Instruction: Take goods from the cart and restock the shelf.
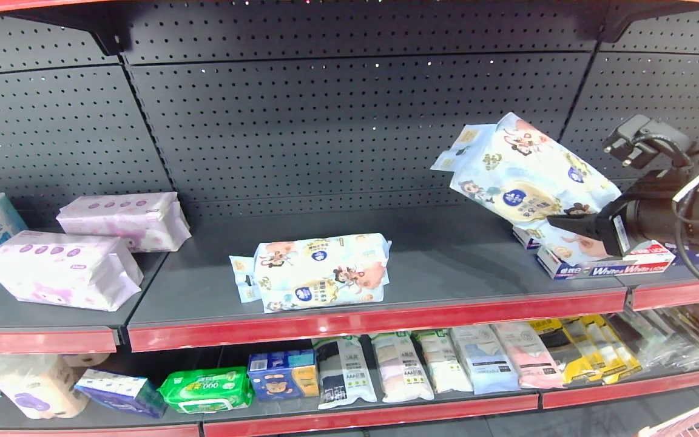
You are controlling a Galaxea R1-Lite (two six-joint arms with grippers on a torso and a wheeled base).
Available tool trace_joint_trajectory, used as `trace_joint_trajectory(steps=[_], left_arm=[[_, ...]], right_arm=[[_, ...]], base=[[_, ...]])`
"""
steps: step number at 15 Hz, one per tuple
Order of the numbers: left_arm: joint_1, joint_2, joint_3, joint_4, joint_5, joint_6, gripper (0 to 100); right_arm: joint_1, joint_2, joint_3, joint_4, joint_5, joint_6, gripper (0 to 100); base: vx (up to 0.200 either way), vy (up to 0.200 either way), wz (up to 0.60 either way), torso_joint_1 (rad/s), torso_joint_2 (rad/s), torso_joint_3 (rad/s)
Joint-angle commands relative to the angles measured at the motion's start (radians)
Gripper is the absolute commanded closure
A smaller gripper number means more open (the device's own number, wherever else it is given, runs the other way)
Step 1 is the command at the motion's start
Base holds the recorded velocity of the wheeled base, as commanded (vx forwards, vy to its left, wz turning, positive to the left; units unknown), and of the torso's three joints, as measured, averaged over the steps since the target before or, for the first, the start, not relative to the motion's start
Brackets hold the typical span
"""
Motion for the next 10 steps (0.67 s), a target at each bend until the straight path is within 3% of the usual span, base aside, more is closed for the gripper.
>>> trace_joint_trajectory(steps=[1,6,10], left_arm=[[0.000,-0.002,0.004,0.000,0.000,0.003,0],[0.000,-0.002,0.004,0.000,0.000,0.001,0],[0.000,-0.002,0.004,0.000,0.000,0.003,0]], right_arm=[[0.000,-0.007,-0.018,-0.001,-0.001,-0.001,100],[-0.013,-0.013,-0.016,0.013,-0.001,-0.007,100],[-0.007,0.071,-0.087,0.064,0.012,-0.034,100]], base=[[0.000,0.000,0.00,0.000,0.00,0.000],[0.000,0.000,0.00,0.000,0.00,0.000],[0.000,0.000,0.00,0.000,0.00,0.000]])
